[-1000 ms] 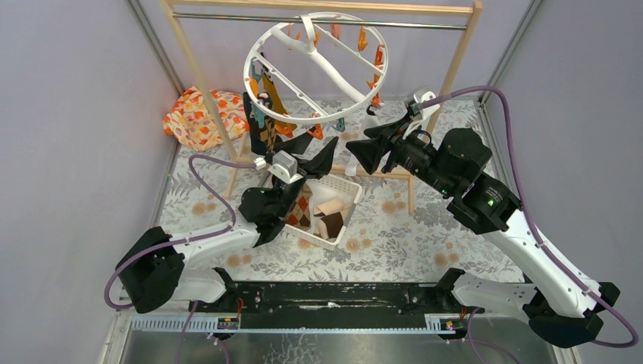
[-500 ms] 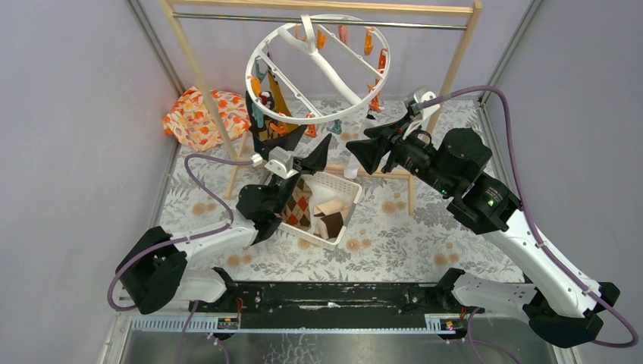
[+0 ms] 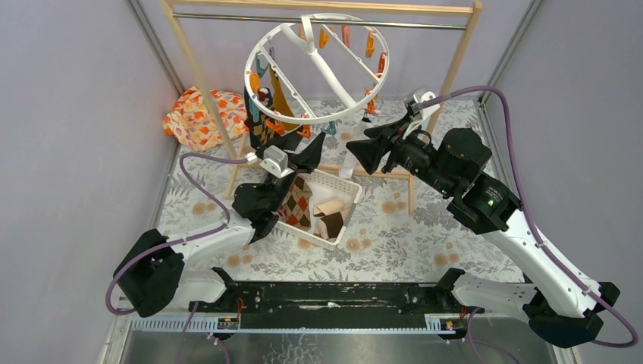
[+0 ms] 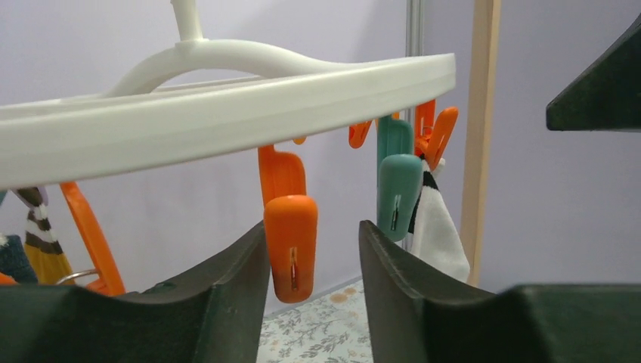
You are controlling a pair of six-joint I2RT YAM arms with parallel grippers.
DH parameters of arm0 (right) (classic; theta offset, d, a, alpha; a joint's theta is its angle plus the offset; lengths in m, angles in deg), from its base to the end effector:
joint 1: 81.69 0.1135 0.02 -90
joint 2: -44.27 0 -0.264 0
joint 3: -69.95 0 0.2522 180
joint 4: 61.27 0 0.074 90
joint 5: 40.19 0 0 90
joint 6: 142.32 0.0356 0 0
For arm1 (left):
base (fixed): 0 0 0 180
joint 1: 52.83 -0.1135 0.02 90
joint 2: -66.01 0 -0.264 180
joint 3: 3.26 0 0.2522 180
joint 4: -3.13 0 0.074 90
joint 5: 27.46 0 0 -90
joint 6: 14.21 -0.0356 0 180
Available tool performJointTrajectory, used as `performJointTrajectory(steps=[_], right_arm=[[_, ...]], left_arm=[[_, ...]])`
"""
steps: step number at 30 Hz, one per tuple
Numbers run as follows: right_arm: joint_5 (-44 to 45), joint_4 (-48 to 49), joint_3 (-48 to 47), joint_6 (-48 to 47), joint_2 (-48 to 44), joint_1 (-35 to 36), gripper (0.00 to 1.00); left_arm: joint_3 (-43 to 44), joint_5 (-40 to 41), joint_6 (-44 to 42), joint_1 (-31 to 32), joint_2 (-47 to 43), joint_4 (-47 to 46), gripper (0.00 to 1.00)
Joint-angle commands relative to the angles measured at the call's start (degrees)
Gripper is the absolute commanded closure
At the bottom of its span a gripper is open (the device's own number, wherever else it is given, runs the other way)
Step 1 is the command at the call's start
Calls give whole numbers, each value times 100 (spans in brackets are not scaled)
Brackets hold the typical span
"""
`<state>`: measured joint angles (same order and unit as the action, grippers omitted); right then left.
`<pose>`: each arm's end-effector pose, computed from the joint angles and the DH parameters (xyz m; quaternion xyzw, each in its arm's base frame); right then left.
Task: Clip the socks to the hanger
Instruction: Open the clamp at the hanger.
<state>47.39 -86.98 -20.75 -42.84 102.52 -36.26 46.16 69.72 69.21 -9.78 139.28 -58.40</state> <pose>0.1412 0.1455 0.4862 -0.2200 0.6269 0.3570 0.6567 0.1939 -0.1750 0.3312 0.1337 0.4230 -0.2541 0.8595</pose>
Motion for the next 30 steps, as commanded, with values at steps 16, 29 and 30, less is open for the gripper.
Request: performJointTrajectory(steps=[16,29,30], right_arm=[[-609,-252,-651,-69,590,44,35],[-876,-110,-995,-164,908,426,35],[-881,-114,-1026,-154,902,457,35]], left_arm=[[-272,51,112,-27,-344,-163,61],[-288,-11,135,-164,-348,-140,100],[-301,-14,140,-165,-361,-136,100]])
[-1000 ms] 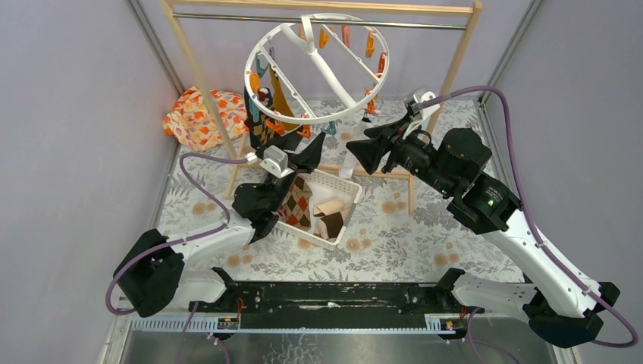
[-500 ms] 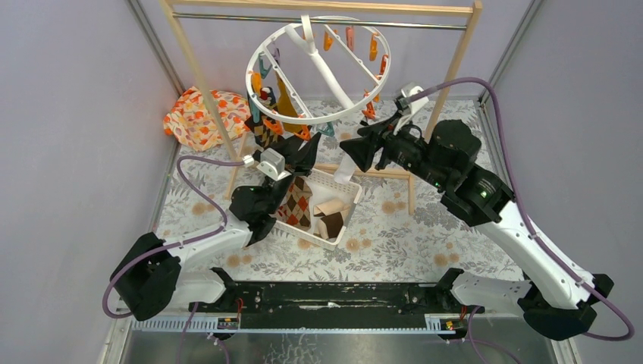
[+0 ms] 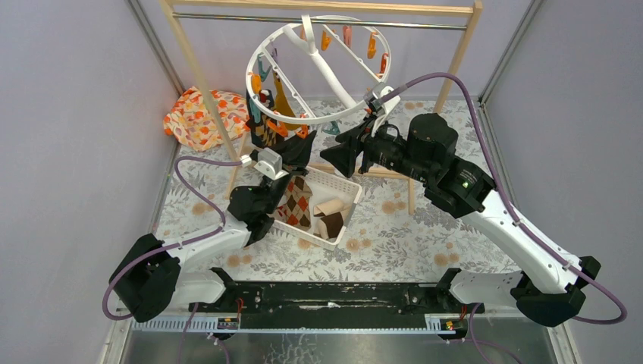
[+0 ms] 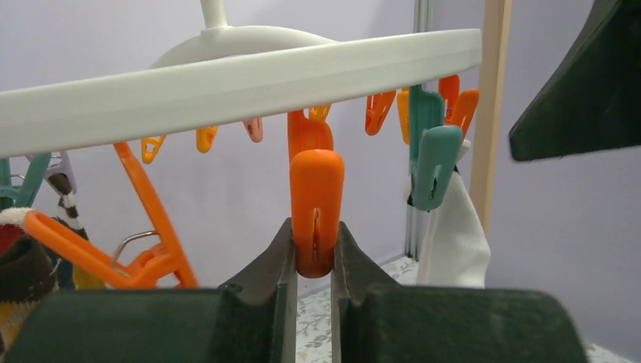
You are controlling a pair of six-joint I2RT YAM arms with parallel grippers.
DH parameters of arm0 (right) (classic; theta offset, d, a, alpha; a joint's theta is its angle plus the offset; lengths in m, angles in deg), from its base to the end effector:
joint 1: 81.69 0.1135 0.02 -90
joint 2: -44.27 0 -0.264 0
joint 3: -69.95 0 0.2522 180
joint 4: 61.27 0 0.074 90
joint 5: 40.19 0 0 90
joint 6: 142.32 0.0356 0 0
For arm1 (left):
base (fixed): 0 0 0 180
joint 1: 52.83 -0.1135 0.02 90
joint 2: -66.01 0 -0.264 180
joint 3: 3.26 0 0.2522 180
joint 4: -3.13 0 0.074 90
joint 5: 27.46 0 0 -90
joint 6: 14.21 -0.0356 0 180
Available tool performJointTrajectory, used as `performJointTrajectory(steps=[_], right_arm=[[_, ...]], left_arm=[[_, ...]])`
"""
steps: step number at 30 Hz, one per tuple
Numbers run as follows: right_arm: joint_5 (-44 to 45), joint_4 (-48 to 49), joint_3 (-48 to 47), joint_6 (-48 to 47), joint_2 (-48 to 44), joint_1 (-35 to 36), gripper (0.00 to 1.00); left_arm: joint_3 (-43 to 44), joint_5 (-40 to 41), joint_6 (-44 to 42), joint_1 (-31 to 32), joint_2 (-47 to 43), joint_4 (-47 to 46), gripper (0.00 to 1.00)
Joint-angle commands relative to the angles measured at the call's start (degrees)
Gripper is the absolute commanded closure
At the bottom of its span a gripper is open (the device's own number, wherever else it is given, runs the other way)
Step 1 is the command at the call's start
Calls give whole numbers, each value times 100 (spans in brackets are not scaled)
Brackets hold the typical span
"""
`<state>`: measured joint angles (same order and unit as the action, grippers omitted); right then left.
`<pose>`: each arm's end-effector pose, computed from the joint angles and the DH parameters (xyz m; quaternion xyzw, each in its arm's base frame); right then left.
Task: Clip the socks to the hanger
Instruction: Open the clamp at the hanger.
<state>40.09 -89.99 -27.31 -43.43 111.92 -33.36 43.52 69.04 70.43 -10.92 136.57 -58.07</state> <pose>0.1604 0.1892 0.4840 -0.2927 0.6377 0.3922 0.5949 0.1886 -0.1638 0.3272 0.1307 0.4255 -0.2568 0.8578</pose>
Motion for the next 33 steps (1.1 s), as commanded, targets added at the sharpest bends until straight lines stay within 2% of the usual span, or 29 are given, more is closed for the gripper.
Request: performJointTrajectory(steps=[1,9,19,24,33], right_arm=[[-172,180,-403,-81,-42,185,35],[-366,261,-557,40,183,372,35],[94,308,-754,-250,588,672,35],[433,325,-785,-475,667,685,35],[1057,360,-876,-745,716,686,24]], left_arm=[[-53,57,30,-44,-99,-168,100],[-32,-4,119,-50,-232,43,100],[482,-406,512,-46,-752,1910,100],[581,-697,893,-51,-994,2457,100],[1084,-1034,1196,-47,-1253,3904,100]])
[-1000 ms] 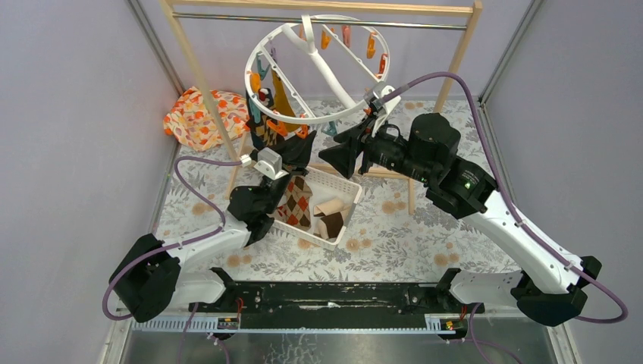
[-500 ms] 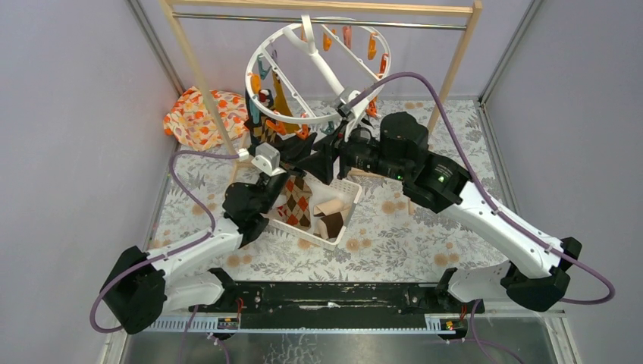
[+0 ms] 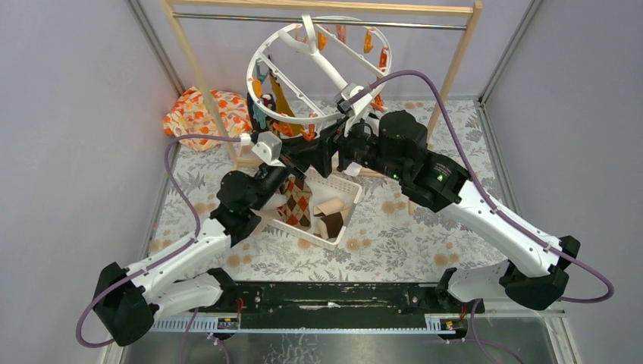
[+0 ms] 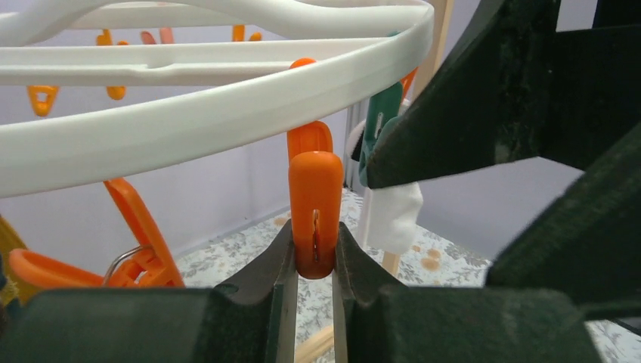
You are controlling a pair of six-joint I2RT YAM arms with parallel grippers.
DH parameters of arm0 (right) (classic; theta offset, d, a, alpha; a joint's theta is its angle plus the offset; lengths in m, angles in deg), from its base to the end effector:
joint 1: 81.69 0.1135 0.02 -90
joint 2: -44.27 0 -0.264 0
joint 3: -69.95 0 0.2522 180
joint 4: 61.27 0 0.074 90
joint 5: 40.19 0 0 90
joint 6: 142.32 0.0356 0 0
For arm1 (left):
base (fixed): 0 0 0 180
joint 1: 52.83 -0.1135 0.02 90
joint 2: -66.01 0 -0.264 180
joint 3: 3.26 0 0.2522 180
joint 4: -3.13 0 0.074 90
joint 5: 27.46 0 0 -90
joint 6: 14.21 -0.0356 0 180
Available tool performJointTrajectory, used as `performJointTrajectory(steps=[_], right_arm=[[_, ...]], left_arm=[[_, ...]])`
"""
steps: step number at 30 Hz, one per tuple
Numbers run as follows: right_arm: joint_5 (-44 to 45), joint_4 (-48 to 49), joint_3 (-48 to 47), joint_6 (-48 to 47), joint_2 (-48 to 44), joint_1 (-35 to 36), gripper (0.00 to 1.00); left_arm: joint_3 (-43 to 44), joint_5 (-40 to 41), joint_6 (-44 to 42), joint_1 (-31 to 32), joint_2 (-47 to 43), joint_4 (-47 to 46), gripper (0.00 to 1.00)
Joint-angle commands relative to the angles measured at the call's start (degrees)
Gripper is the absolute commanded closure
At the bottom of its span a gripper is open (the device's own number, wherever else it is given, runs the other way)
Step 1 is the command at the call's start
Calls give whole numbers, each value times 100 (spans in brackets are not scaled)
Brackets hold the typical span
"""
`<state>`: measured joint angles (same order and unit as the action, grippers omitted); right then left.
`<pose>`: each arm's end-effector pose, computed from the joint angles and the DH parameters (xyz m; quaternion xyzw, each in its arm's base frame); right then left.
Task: Clip the socks to the hanger
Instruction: Open the clamp at the hanger.
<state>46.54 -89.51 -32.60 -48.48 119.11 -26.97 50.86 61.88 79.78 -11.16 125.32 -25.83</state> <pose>0.1622 0.2328 0.4846 -0.3232 0.6326 0.3618 0.6037 0.1766 -0.1577 0.3619 0.1810 0.5155 -0.3279 0.7707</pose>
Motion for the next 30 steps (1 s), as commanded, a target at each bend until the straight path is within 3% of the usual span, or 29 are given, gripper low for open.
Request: performJointTrajectory(steps=[1,15,30], right_arm=[[498,340,-333,-254,9,47,23],[789,725,-380,-221,322,48,25],[671,945,-372,-129,357,48,26]], left_arm=[[442,-388,298,-27,-123,875,100],[440,-829,516,-19,-653,1307,100],[746,-1161,497,-19,-333,1675,100]])
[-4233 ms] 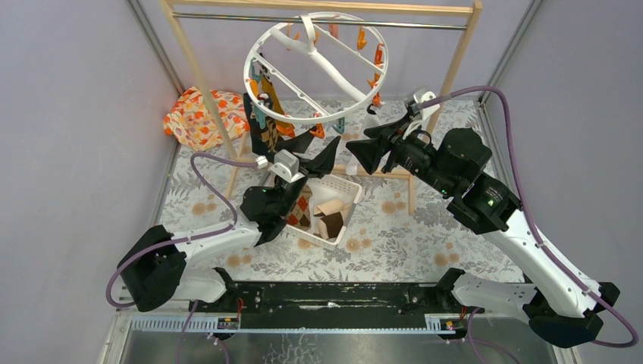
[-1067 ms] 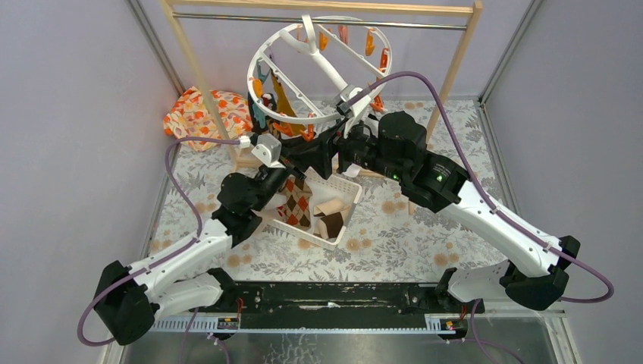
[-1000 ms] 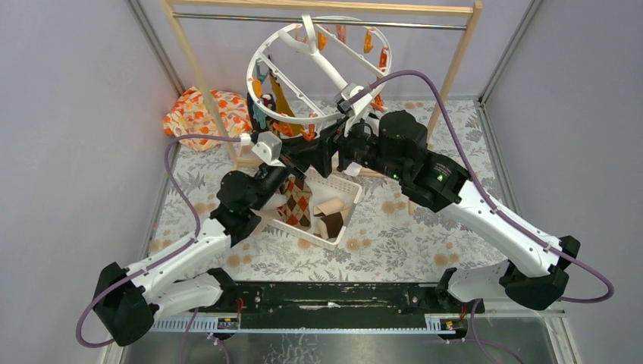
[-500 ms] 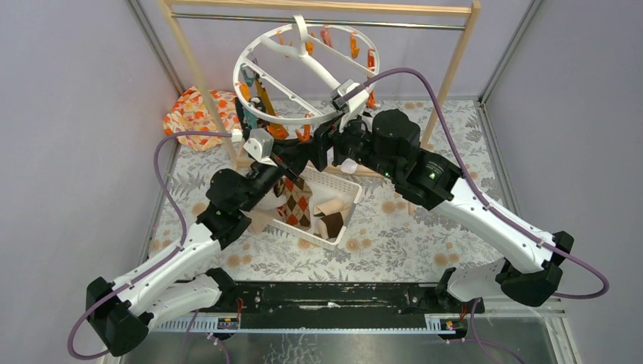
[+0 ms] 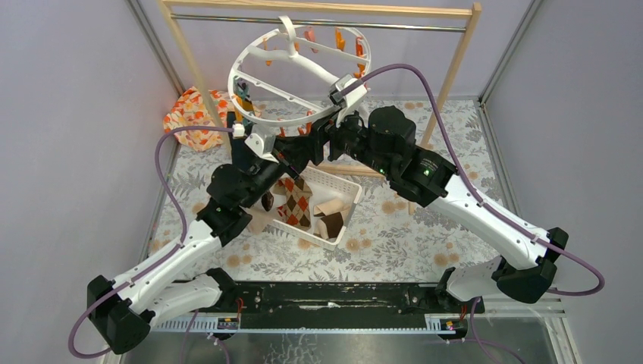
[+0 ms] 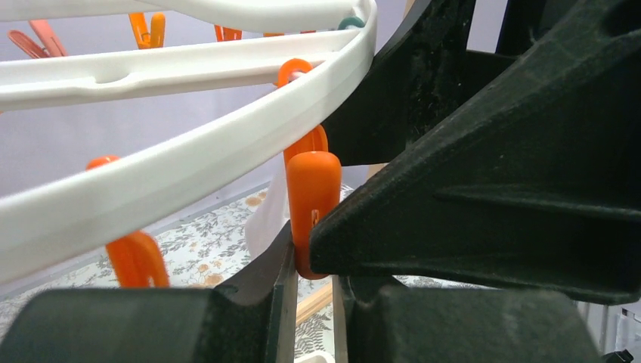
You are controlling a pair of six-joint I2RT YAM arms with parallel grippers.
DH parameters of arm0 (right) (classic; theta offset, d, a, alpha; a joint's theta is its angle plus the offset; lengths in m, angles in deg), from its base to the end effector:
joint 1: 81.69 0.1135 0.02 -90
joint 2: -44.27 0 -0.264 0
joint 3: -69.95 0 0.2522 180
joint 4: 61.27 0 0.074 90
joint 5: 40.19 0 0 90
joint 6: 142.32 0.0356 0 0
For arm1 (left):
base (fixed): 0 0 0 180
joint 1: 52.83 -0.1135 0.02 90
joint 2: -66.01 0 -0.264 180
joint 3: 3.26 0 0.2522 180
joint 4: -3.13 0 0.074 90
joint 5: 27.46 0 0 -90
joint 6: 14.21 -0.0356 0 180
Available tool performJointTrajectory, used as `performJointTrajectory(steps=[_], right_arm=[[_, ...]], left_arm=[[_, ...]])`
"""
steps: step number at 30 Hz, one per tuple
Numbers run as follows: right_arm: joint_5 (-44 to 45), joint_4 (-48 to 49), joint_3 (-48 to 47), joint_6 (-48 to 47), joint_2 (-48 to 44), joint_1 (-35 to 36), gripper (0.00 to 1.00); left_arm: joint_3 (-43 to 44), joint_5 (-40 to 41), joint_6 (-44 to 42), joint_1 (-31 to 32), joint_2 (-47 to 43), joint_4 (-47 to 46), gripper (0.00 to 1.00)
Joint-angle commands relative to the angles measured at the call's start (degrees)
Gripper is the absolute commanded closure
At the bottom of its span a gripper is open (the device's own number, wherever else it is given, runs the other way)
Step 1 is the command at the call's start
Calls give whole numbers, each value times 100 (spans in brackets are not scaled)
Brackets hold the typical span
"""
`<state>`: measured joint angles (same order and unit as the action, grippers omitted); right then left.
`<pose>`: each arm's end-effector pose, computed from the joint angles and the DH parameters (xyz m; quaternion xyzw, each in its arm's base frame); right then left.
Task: Clip the socks to the hanger
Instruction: Open the clamp at the hanger.
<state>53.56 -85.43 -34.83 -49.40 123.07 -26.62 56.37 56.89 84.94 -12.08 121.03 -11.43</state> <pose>0.1765 0.2486 0.4864 -0.2846 0.6350 0.3281 0.6389 0.1669 -0.1485 0.3860 0.1962 0.5460 -0.3693 0.7260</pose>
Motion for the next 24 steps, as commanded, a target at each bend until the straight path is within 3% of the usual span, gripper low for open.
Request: performJointTrajectory(steps=[1,6,13,19,21,24], right_arm=[[-36,557,-137,-37,-40,15,27],[-7,665,-120,-52,-62,13,28],[-8,747,-55,-67,-57,13,40],[1,867,83,-114,-112,15,45],[29,975,188,-103,-162,13,44],[-29,1322,366,-99,-255,13,35]], left_arm=[[210,-702,-25,72,113,254,100],[173,-815,23,72,105,234,100],[200,-899,17,73,109,283,100],[153,-965,13,73,114,364,100],[107,-965,17,69,101,403,100],[77,-982,8,68,110,476,100]])
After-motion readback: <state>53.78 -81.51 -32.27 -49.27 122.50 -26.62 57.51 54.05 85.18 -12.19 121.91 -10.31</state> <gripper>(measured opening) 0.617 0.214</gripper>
